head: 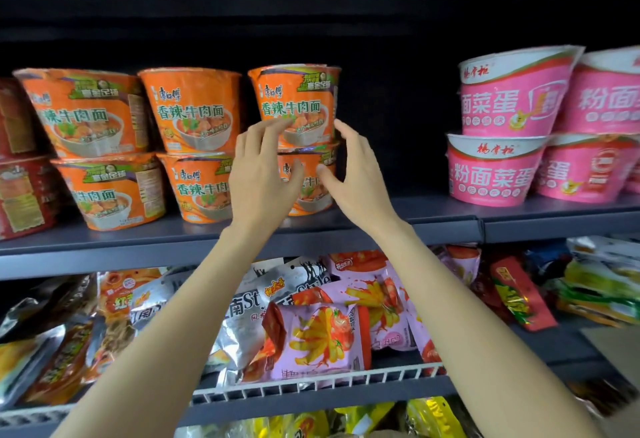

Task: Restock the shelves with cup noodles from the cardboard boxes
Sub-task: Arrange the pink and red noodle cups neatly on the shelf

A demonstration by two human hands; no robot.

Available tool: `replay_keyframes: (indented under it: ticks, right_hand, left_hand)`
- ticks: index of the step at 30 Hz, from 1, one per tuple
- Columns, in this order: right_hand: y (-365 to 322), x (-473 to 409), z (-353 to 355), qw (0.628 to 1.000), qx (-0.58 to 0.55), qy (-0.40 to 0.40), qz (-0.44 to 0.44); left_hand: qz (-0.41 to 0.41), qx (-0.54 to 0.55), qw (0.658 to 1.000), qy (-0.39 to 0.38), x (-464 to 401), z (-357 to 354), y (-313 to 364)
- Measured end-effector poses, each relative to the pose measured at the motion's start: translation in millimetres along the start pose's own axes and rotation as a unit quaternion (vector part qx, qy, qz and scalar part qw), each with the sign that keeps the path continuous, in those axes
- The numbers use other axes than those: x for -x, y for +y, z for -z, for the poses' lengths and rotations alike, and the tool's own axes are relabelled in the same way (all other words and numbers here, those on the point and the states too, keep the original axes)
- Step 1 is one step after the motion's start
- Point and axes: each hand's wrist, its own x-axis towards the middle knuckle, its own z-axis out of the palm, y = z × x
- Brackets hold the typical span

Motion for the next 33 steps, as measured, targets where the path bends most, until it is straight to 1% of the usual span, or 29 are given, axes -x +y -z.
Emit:
replay_keyframes:
  ticks: [2,3,4,5,7,9,11,12,13,15,17,18,21,23,26,28,31,33]
  right_hand:
    - [11.0,13.1,20.8,0.996,0.070,0.015,0.046]
    - [19.2,19.1,33.7,0.991,0.107,0.033,0.070]
    - [28.4,24.3,48.0,0.985,0.138,0.060,0.087]
    - [39.0,28.8,63.4,0.978,0.162,0.093,0.094]
    - [63.1,34.2,97.3,0.961,0.205,0.168,0.077]
    - [88.4,35.4,132.3,0.945,0.245,0.218,0.010]
    - [110.6,32.9,161.3,0.941,0.257,0.205,-0.075]
    - [119.1,30.2,171.7,0.945,0.247,0.186,-0.104]
    - [126.2,27.9,178.7,0.952,0.229,0.168,-0.116]
    - [135.2,23.8,185.1,0.967,0.185,0.141,-0.105]
    - [142.0,19.5,187.1,0.976,0.153,0.122,-0.100]
    - [146.2,16.6,187.6,0.977,0.147,0.111,-0.104]
    - [159.0,4.1,190.0,0.978,0.136,0.088,-0.128]
    - [164.6,-6.5,189.3,0.976,0.120,0.105,-0.150]
    - [168.8,-17.3,184.4,0.966,0.145,0.122,-0.176]
    - [169.4,-18.2,181.6,0.961,0.170,0.117,-0.184]
    - [168.7,-13.2,180.0,0.957,0.197,0.127,-0.169]
    - [168.0,-9.4,179.9,0.950,0.231,0.154,-0.142]
  left_hand:
    - [-0.084,0.016,0.996,0.023,2.3,-7.3,23.4]
    - [-0.118,0.030,0.992,0.014,3.3,-14.4,35.0]
    - [-0.135,0.049,0.990,-0.006,4.0,-22.6,47.5]
    - [-0.132,0.073,0.988,-0.030,4.1,-31.8,60.8]
    - [-0.082,0.122,0.986,-0.080,2.1,-55.6,86.9]
    - [-0.018,0.165,0.976,-0.142,-3.1,-85.4,109.7]
    - [0.051,0.220,0.951,-0.212,-12.6,-118.5,127.7]
    - [0.089,0.259,0.929,-0.250,-18.6,-134.5,134.7]
    - [0.125,0.299,0.901,-0.288,-24.5,-148.8,140.3]
    - [0.170,0.359,0.851,-0.343,-33.6,-175.5,146.3]
    - [0.179,0.394,0.823,-0.368,-38.1,-195.7,147.0]
    - [0.180,0.404,0.819,-0.367,-39.2,-204.2,145.5]
    - [0.178,0.395,0.833,-0.344,-39.6,-218.3,140.8]
    - [0.154,0.380,0.847,-0.339,-40.2,-222.7,136.6]
    - [0.114,0.347,0.872,-0.326,-38.6,-223.9,131.8]
    - [0.115,0.337,0.881,-0.312,-39.6,-224.3,131.2]
    - [0.128,0.335,0.877,-0.319,-40.9,-224.8,133.0]
    - [0.158,0.355,0.860,-0.331,-42.6,-225.5,134.6]
